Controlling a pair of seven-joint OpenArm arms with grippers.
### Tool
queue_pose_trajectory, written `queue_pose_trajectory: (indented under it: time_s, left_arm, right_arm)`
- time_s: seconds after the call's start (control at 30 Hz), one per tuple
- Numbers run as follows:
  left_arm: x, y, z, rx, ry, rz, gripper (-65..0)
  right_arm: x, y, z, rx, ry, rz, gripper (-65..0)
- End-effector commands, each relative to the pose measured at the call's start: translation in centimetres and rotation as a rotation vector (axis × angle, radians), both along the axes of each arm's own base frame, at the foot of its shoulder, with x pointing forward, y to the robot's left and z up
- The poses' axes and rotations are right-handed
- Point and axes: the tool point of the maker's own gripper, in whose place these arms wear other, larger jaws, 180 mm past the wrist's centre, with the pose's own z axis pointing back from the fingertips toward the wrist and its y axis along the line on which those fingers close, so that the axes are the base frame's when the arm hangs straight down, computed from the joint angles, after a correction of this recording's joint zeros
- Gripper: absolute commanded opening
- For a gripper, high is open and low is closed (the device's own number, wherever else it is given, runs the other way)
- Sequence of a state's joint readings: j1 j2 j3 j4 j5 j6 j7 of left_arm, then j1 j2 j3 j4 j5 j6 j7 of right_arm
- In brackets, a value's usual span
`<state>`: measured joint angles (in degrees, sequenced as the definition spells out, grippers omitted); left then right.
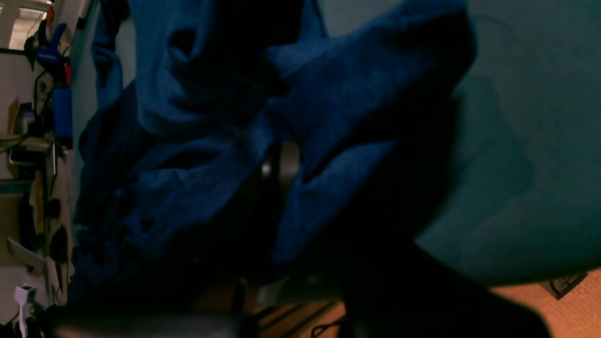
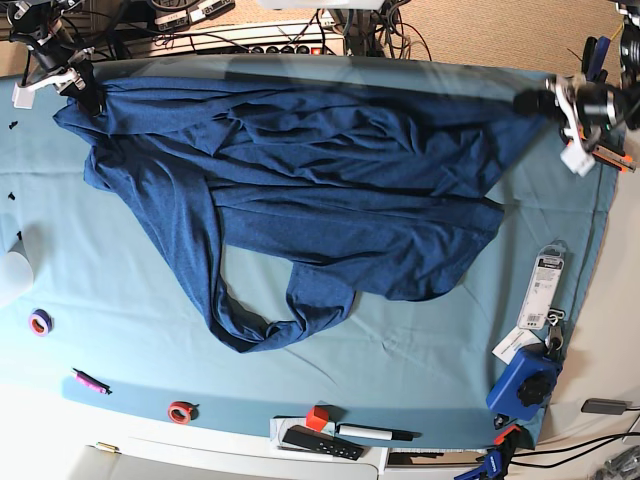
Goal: Layout the t-shirt on the table in an organized manner, then fold the t-shirt properly
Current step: 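Pull the held edge taut with both grippers, then release it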
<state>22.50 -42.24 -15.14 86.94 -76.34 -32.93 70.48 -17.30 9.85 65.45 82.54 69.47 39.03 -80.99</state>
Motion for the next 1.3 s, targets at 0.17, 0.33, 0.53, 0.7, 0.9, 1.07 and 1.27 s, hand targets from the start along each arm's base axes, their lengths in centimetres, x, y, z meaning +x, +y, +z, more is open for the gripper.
queue_pose_trajectory:
  time_s: [0.17,0.33,0.53,0.7,0.9,1.07,1.27]
  left_arm:
    - [-1.2,0.0,0.8,-0.036,0.024,-0.028,-65.0]
    - [-1.2,-0.7,1.6,-0.092,0.004,-0.055,-65.0]
    - [-0.6,-0.9,1.9,-0.099,-0.028,-0.064,-62.9]
    - [-0.4,-0.9,2.0,-0.102,-0.038,-0.057,-37.3]
    - [0.1,-0.9,2.2,-0.102,-0.056,-0.061,-37.3]
    - [2.1,-0.8,3.1,-0.095,-0.119,-0.083,-37.3]
    - [5.6,0.6,5.3,-0.058,-0.224,-0.072,-37.3]
  right_arm:
    - [0.6,-0.9,1.5,-0.036,-0.041,-0.002,-65.0]
    - [0.6,-0.9,1.5,-0.036,-0.041,-0.002,-65.0]
    - [0.6,-0.9,1.5,-0.037,-0.041,-0.001,-65.0]
    - [0.6,-0.9,1.5,-0.038,-0.042,-0.001,-65.0]
    - [0.6,-0.9,1.6,-0.048,-0.047,0.009,-39.2]
    - [0.9,-1.9,2.4,-0.080,-0.049,0.020,-39.0]
    - [1.0,-5.1,4.9,-0.169,-0.060,0.010,-39.0]
